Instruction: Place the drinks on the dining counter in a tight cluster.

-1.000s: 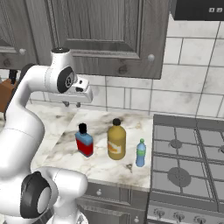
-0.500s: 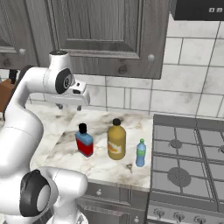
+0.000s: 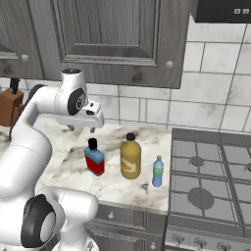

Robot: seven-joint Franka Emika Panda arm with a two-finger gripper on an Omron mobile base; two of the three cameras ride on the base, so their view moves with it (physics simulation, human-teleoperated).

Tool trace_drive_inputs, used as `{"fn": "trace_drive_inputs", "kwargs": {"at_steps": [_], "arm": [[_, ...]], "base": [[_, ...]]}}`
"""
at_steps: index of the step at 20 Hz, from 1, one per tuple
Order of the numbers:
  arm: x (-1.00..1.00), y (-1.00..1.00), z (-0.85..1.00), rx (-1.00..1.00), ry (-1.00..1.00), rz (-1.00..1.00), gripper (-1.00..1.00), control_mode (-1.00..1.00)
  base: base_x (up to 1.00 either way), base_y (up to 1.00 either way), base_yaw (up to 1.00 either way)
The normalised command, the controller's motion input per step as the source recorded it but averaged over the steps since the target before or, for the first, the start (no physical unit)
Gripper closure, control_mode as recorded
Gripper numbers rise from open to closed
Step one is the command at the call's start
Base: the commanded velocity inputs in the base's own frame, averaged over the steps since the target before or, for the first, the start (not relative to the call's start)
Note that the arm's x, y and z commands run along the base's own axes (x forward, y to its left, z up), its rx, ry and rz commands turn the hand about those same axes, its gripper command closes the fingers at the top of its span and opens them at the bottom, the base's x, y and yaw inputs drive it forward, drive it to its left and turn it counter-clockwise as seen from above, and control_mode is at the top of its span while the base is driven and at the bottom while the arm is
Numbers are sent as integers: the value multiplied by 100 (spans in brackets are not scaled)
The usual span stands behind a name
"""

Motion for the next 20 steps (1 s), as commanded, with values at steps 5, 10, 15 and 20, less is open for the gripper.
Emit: {"fn": "trace_drive_inputs", "kwargs": {"at_steps": [5,10,15,20], "arm": [[19,-24,-59,0,0,0,-100,-100],[47,-5,-19,0,1,0,-100,-100],[19,0,0,0,4,0,-100,-100],[0,0,0,0,0,0,-100,-100]], "base": [[0,0,0],[0,0,0],[0,0,0],[0,0,0]]}}
